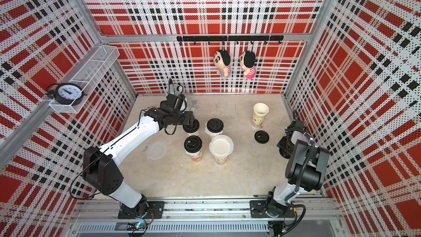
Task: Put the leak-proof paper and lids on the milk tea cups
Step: Pick up the cup lid from the center of the board, then place the cup lid on the cup.
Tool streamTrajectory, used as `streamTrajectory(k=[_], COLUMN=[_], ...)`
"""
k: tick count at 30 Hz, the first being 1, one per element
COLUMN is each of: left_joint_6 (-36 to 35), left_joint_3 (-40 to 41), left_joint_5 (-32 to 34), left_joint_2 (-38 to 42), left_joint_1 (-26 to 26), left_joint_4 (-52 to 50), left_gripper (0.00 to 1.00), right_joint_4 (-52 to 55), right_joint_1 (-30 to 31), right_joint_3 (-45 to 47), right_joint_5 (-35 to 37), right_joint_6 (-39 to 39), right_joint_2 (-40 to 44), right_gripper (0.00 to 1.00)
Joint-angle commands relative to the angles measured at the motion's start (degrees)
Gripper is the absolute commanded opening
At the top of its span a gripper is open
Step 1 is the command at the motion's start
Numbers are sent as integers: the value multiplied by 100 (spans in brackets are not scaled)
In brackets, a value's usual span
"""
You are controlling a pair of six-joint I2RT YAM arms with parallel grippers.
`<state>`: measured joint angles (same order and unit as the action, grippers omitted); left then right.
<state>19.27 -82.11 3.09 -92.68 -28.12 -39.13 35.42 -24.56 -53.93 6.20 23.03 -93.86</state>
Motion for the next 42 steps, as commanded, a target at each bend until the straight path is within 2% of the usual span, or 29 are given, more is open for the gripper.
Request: streamTrajectory(k=[1, 11, 21, 25, 30, 36, 42], left_joint_6=[3, -61, -45, -42, -27, -80, -152], left_joint_3=[-270, -550, -427, -270, -24, 147, 245], left_joint_5=[30, 53, 91, 73, 11, -53, -46], left_joint_2=[128, 210, 603, 814, 1105, 1344, 1446], left_joint_1=[-29, -19, 134, 210, 263, 381, 489], left_joint_4=[-68, -190, -195, -152, -51, -6, 11], left_gripper=[72, 72, 70, 69, 69, 69, 69], right_joint_4=[-40, 404, 1492, 2157, 2821, 3674, 4430], right_joint_1=[-93, -93, 91, 854, 2193, 3837, 5218], right_joint_3=[72, -241, -1146, -1847, -2730, -3890, -4918], right_joint_5=[-41, -31, -215, -147, 2, 367, 525], right_joint_6=[6, -11, -314, -421, -404, -343, -229], right_joint_2=[94, 705, 1717, 1854, 1775, 1235, 618], right_gripper=[73, 73, 72, 71, 71, 70, 70])
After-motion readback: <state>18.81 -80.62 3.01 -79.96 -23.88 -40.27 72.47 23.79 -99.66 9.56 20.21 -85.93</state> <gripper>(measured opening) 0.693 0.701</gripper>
